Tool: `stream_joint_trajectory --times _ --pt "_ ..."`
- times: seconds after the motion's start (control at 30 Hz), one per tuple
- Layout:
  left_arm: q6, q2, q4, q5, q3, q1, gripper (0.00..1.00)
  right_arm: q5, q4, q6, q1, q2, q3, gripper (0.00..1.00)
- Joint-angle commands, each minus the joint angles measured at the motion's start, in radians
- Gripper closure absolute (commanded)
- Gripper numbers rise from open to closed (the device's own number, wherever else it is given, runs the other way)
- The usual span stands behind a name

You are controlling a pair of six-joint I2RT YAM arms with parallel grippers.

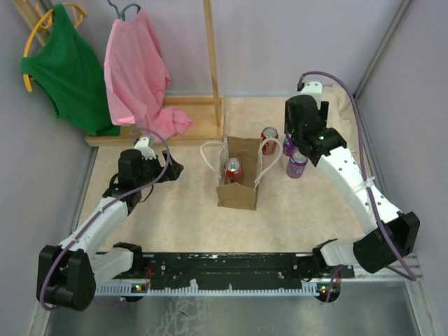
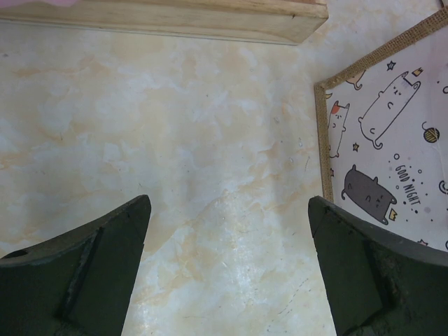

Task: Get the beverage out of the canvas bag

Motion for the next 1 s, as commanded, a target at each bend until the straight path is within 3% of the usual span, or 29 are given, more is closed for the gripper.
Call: stream_joint_trajectory --times 0.0,0.37,0.97 --pt "-0.007 -0.005 0.023 0.017 0.001 -0.009 0.0 -0.067 0.049 0.052 0.005 -0.059 -0.017 1.0" --pt "-0.011 0.002 0.029 0.016 -0.001 -0.011 0.0 -0.311 0.098 0.108 0.011 -0.039 -0.153 1.0" --pt "-0.012 0.018 0.026 0.013 0.017 -0.021 0.0 -0.359 0.165 0.1 0.056 0.166 -0.163 1.0"
